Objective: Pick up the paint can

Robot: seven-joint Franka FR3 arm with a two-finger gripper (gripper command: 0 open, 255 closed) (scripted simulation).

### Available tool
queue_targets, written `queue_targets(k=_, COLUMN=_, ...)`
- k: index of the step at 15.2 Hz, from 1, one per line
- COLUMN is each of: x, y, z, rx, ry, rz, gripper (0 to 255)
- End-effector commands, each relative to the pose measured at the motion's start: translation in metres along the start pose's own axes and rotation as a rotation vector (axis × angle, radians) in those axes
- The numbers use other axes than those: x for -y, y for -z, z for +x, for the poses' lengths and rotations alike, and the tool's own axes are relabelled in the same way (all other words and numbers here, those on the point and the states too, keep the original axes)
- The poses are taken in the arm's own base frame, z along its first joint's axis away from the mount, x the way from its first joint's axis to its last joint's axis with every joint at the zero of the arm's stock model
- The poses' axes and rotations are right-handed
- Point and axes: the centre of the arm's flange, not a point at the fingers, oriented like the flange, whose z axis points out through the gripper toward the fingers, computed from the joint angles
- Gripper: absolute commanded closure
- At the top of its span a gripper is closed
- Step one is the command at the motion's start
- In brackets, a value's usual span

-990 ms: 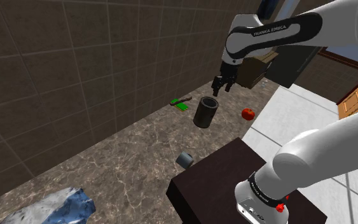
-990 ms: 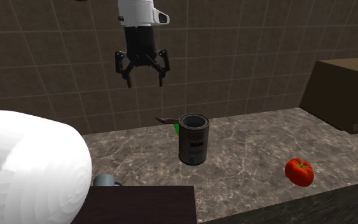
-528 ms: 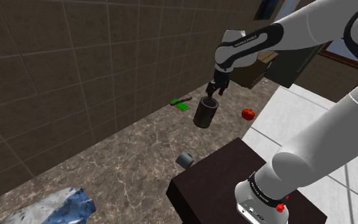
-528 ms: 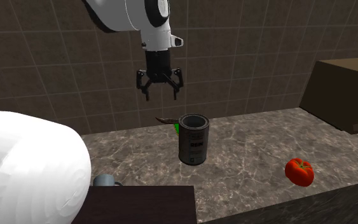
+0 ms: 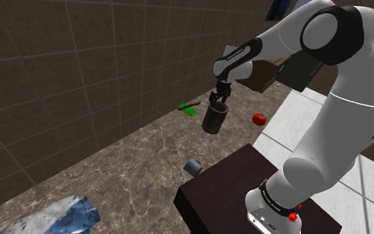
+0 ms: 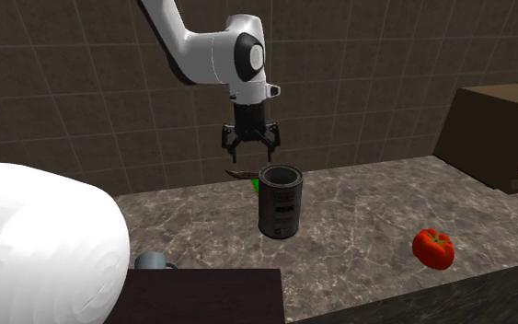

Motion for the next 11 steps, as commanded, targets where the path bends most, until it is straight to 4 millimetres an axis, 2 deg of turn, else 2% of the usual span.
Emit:
queue_targets(k=1, x=-0.01, y=-0.019, z=0.015, rx=-0.003, ry=-0.001, rz=-0.001, gripper=0)
queue_targets(k=4, x=-0.025, y=-0.047, z=0.037, rx=-0.007, ry=-0.003, rz=-0.001, gripper=0)
queue_targets(k=5, x=-0.025, y=-0.047, z=0.037, rx=-0.007, ry=-0.003, rz=-0.001, gripper=0)
queue_targets(k=11, x=-0.024, y=-0.079, z=0.04, rx=-0.007, ry=-0.003, rz=-0.001, gripper=0)
